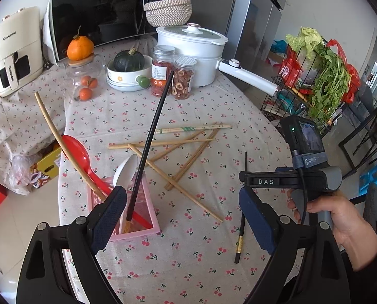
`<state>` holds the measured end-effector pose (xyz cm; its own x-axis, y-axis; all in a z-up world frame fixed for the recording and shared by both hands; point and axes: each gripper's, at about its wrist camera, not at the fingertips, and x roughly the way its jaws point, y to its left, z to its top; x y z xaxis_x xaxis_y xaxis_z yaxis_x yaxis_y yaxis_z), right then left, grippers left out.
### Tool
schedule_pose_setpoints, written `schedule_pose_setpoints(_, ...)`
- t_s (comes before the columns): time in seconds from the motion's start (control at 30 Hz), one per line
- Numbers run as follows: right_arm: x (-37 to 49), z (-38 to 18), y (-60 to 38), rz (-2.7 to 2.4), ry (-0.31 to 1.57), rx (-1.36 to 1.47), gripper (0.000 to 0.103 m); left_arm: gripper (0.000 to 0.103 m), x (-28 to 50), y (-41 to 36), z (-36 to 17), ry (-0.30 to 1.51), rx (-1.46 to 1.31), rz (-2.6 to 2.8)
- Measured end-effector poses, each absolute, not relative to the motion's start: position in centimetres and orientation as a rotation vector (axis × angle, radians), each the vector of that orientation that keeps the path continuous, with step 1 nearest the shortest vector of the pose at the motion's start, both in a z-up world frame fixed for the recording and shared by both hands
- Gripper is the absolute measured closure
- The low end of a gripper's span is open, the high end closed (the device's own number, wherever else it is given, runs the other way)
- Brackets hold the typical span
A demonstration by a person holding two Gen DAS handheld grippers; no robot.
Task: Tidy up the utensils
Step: 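Move the open right tool toward the other black chopstick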
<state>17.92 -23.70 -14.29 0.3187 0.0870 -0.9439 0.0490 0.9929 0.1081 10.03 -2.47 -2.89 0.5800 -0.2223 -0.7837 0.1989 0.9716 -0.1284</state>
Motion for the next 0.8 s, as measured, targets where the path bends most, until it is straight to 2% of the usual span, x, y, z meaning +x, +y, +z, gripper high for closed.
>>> schedule_pose_setpoints(0.17,19.1,-16.8,-23.0,-0.028,1.31,0.066,0.0,0.011,9.9,-2.6,-3.4,0.934,-0.012,-0.255)
schedule_pose_setpoints(0.5,18.7,-17.1,-22.3,-0.031,1.251,-0.001,0.0,0.011,9.6,-3.0,-3.5,0.935,-0.001,-0.263)
schedule_pose_setpoints(0.8,18.5,-17.1,-21.6,0.066,1.333,-0.077,0.0,0.012,9.3,-4.1,-3.6,0.915,0.068,-0.268)
